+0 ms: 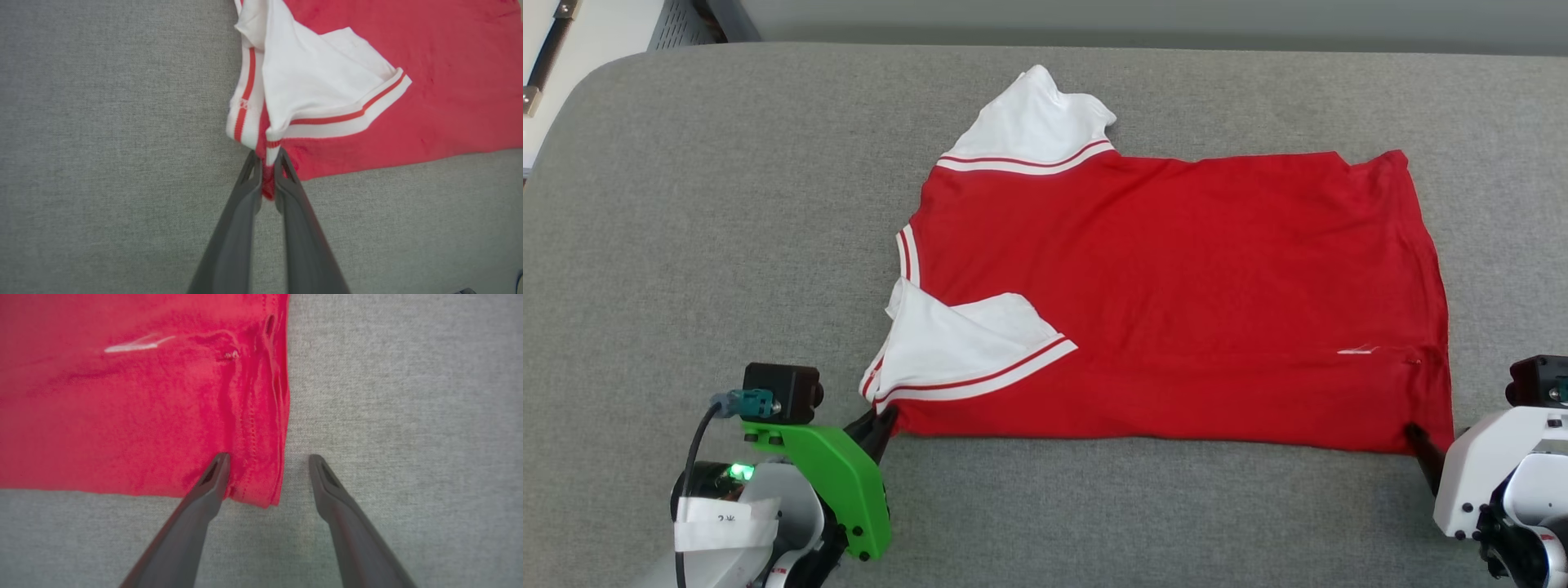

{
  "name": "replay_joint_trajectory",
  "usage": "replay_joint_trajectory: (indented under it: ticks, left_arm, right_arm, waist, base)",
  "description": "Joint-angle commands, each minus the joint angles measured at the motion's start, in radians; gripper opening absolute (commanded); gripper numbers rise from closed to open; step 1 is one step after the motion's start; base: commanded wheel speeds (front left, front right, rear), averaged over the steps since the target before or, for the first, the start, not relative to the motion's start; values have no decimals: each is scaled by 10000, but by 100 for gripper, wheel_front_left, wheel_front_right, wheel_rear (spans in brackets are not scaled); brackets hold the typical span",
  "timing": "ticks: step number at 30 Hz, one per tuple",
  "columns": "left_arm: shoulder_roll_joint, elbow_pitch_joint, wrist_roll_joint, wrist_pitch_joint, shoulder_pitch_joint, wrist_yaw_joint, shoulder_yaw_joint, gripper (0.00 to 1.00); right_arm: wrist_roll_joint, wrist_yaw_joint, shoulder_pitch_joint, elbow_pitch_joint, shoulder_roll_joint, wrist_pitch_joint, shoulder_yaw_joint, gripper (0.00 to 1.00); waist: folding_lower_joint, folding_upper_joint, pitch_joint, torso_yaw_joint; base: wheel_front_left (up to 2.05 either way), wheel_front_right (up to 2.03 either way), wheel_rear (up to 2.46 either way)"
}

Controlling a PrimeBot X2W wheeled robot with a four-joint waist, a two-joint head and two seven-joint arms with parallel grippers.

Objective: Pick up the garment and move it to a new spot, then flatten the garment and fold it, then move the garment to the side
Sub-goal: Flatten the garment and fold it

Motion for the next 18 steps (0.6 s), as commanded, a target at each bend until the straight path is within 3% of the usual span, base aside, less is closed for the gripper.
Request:
replay_joint_trajectory:
  ticks: [1,4,5,6,8,18]
  left_arm:
    - [54,-30,42,16,81,76,5,0]
    - [28,9,45,30,86,89,-28,0]
    - [1,56,32,50,94,83,-61,0]
    - [-12,76,25,50,95,78,-67,0]
    - [-32,129,10,55,103,69,-83,0]
    - [-67,624,-176,103,379,-18,-190,0]
  right_arm:
    - [-113,-7,-165,125,26,18,22,100]
    - [-120,-7,-209,374,107,1,104,100]
    - [-5,-7,-173,620,164,141,234,74]
    - [57,-7,-169,707,174,174,258,38]
    - [123,-7,-160,856,162,188,290,0]
    - [93,-7,-54,1235,-150,-359,297,0]
  waist:
    - [0,0,86,58]
    - [0,0,142,90]
    - [0,0,154,99]
    - [0,0,149,100]
    - [0,0,109,96]
    - [0,0,-656,-44]
  base:
    - [0,0,0]
    - [0,0,0]
    - [0,0,0]
    - [0,0,0]
    - [0,0,0]
    - [0,0,0]
